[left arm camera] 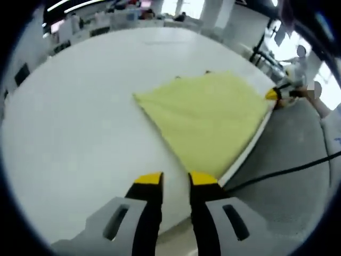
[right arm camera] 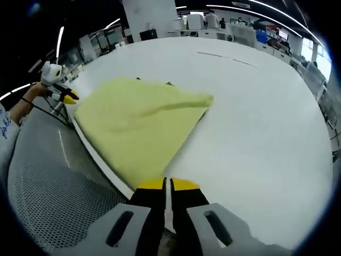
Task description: Fold the garment on the visible template until the final outline fits inside the template.
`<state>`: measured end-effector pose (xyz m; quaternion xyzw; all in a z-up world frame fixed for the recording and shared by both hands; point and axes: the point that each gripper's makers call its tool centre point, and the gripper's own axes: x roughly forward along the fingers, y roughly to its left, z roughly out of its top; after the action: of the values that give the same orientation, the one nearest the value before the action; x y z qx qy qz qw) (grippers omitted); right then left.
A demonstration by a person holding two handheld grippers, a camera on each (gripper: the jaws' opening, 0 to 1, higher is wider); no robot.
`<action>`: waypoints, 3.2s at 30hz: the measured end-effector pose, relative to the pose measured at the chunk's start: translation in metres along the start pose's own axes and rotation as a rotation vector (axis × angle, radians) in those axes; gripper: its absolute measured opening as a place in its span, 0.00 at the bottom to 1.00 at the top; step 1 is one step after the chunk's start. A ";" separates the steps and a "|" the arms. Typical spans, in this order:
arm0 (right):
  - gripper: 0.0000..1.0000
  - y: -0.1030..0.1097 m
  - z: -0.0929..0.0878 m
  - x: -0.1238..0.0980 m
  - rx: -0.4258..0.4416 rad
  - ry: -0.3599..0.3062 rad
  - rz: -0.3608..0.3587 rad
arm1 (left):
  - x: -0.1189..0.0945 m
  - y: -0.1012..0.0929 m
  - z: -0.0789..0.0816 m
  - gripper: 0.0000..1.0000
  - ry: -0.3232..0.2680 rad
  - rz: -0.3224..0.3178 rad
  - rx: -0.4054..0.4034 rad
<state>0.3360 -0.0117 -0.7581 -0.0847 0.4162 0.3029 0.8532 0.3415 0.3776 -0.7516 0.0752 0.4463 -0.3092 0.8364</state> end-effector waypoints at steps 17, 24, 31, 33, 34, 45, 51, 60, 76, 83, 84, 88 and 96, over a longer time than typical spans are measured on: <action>0.16 -0.023 0.059 0.025 0.043 -0.105 -0.004 | 0.011 0.022 0.076 0.26 -0.148 0.023 0.017; 0.19 -0.029 0.083 0.038 0.018 -0.142 -0.016 | 0.019 0.045 0.108 0.24 -0.255 0.061 -0.053; 0.17 -0.040 0.103 0.049 0.075 -0.183 -0.017 | 0.038 0.061 0.114 0.24 -0.242 0.068 -0.091; 0.16 -0.045 0.105 0.051 0.077 -0.187 -0.027 | 0.042 0.063 0.115 0.23 -0.243 0.067 -0.103; 0.16 -0.048 0.107 0.053 0.083 -0.183 -0.027 | 0.045 0.065 0.116 0.22 -0.246 0.069 -0.114; 0.10 -0.075 0.103 0.075 0.161 -0.144 -0.050 | 0.069 0.070 0.111 0.19 -0.219 0.041 -0.188; 0.11 -0.079 0.098 0.086 0.190 -0.125 -0.048 | 0.078 0.067 0.106 0.18 -0.203 0.028 -0.206; 0.09 -0.081 0.096 0.092 0.195 -0.110 -0.039 | 0.082 0.064 0.107 0.08 -0.203 0.007 -0.225; 0.12 -0.084 0.095 0.093 0.224 -0.126 -0.043 | 0.082 0.064 0.105 0.05 -0.198 -0.009 -0.245; 0.06 -0.085 0.097 0.096 0.211 -0.121 -0.061 | 0.088 0.064 0.104 0.06 -0.185 -0.008 -0.237; 0.06 -0.085 0.097 0.096 0.207 -0.119 -0.061 | 0.089 0.063 0.105 0.04 -0.184 -0.012 -0.236; 0.05 -0.084 0.096 0.095 0.213 -0.117 -0.058 | 0.091 0.063 0.103 0.00 -0.174 -0.004 -0.239; 0.04 -0.082 0.096 0.095 0.199 -0.113 -0.065 | 0.093 0.063 0.105 0.00 -0.171 -0.011 -0.235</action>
<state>0.4917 0.0029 -0.7777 0.0041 0.3925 0.2363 0.8888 0.4900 0.3440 -0.7732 -0.0524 0.4071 -0.2646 0.8726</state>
